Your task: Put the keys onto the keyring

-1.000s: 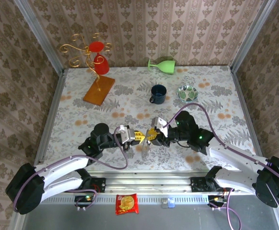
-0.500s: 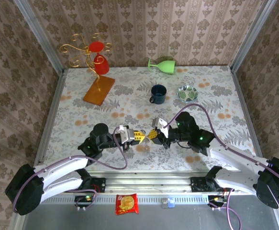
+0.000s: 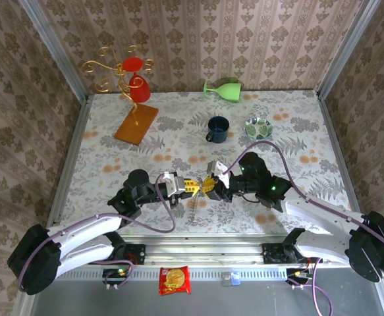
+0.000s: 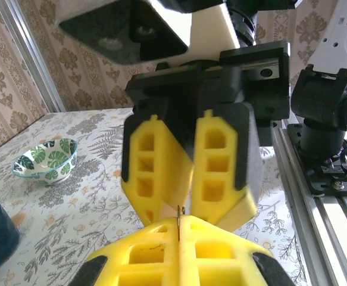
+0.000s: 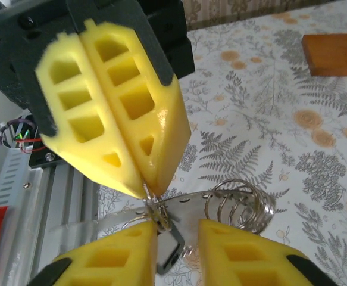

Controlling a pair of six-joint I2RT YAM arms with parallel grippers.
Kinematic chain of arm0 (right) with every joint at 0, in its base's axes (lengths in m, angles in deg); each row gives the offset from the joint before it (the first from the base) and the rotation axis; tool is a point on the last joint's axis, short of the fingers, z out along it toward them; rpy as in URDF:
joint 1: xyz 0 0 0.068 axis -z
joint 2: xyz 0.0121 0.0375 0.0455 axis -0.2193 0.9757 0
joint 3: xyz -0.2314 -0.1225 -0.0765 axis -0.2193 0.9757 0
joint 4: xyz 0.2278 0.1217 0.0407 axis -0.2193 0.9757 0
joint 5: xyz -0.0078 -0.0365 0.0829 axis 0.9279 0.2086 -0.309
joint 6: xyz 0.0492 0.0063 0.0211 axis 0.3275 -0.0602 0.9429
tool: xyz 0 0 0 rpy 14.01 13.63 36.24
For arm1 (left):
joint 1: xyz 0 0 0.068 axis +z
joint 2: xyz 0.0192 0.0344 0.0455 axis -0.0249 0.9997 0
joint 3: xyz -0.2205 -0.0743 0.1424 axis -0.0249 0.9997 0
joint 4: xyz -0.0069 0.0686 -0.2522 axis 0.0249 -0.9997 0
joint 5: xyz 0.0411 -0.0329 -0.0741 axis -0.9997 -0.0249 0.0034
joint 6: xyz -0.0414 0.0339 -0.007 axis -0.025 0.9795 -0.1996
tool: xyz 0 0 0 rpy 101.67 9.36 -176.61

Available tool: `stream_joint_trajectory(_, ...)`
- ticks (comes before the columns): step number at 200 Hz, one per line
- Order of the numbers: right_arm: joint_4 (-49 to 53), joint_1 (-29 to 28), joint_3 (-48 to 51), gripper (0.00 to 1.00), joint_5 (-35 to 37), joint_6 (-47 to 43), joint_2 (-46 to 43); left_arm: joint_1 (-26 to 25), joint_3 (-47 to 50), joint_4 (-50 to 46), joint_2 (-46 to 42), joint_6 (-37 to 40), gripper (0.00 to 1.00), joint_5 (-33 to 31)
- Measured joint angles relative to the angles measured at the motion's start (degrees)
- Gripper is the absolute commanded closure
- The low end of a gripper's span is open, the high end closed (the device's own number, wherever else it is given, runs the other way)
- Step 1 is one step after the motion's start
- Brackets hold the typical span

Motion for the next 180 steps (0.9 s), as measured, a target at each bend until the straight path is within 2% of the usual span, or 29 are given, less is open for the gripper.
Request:
stream_joint_trajectory(35,-1.38,-0.02,1.05,0.69,-0.09,0.07,-2.34,-0.31,0.37,0.37,0.00,-0.02,1.00,0.00)
stream_joint_trajectory(68,-3.28,-0.02,1.05,0.76,-0.26,0.20,-1.36,-0.46,0.37,0.85,0.00,-0.22,1.00,-0.02)
stream_joint_trajectory(83,-3.91,-0.02,1.05,0.83,-0.85,0.50,-0.50,-0.57,0.37,0.96,0.00,-0.26,1.00,-0.22)
stream_joint_trajectory(104,-4.83,-0.02,1.03,1.00,-2.12,0.63,0.59,-0.52,0.48,1.18,0.00,-0.42,1.00,-1.05)
stream_joint_trajectory(116,-4.81,-0.02,1.03,1.00,-2.49,0.94,0.94,-0.52,0.66,1.16,0.00,-0.48,1.00,-1.92)
stream_joint_trajectory(129,-4.55,-0.02,0.92,1.00,-2.51,0.74,1.03,-0.59,0.74,0.76,-0.31,-0.46,0.78,-2.67)
stream_joint_trajectory(140,-3.06,-0.02,0.22,1.00,-2.43,0.00,1.03,-0.66,0.74,-0.17,-1.36,0.11,0.68,-3.58)
stream_joint_trajectory(180,10.71,-1.29,-7.37,1.00,0.87,-7.78,1.68,-0.63,0.20,-10.01,-8.26,3.34,0.65,-6.49)
